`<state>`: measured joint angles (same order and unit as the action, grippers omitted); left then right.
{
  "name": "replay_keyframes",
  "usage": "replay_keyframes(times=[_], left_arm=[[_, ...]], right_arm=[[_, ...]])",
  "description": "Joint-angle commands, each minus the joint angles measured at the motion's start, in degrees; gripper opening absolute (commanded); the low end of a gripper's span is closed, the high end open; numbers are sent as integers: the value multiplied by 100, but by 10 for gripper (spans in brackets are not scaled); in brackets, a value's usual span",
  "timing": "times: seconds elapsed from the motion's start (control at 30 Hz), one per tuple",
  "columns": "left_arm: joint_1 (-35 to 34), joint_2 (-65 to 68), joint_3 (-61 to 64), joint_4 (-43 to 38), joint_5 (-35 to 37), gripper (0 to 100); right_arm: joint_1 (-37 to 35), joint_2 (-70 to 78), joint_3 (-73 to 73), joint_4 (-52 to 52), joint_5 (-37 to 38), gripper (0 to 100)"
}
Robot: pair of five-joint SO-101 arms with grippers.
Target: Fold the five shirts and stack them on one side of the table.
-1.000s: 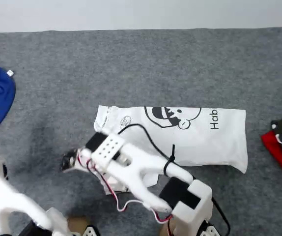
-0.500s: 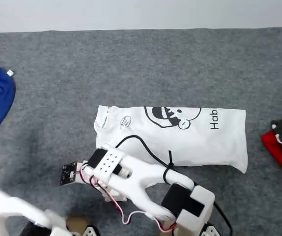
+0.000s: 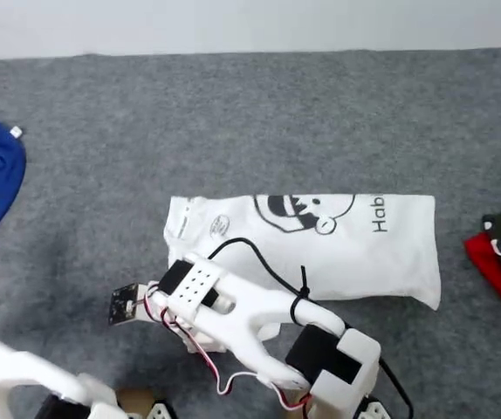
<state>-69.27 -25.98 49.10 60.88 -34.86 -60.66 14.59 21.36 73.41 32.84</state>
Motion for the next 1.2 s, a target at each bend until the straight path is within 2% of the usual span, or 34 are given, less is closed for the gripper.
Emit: replay_keyframes(times=[0.0,0.17,0.4,0.57,0.9,0.97,1.17], left_arm=[[-26,-141,-171,141,-44,44],[-26,-141,-171,185,-44,44],[18,-141,-171,185,-44,44],[18,-141,-171,176,-44,44],[18,-132,-171,149,-53,44],[18,-132,-171,141,-141,44],[18,-132,-163,141,-246,44]], right_arm=[[-22,101,88,48,53,13],[347,-145,-97,303,97,14],[989,-207,-1336,1112,246,14],[1323,-180,-1978,1103,413,18],[1833,1182,-3297,1165,413,20],[1912,1393,-3490,1200,387,48],[2097,1684,-4053,1675,378,232]])
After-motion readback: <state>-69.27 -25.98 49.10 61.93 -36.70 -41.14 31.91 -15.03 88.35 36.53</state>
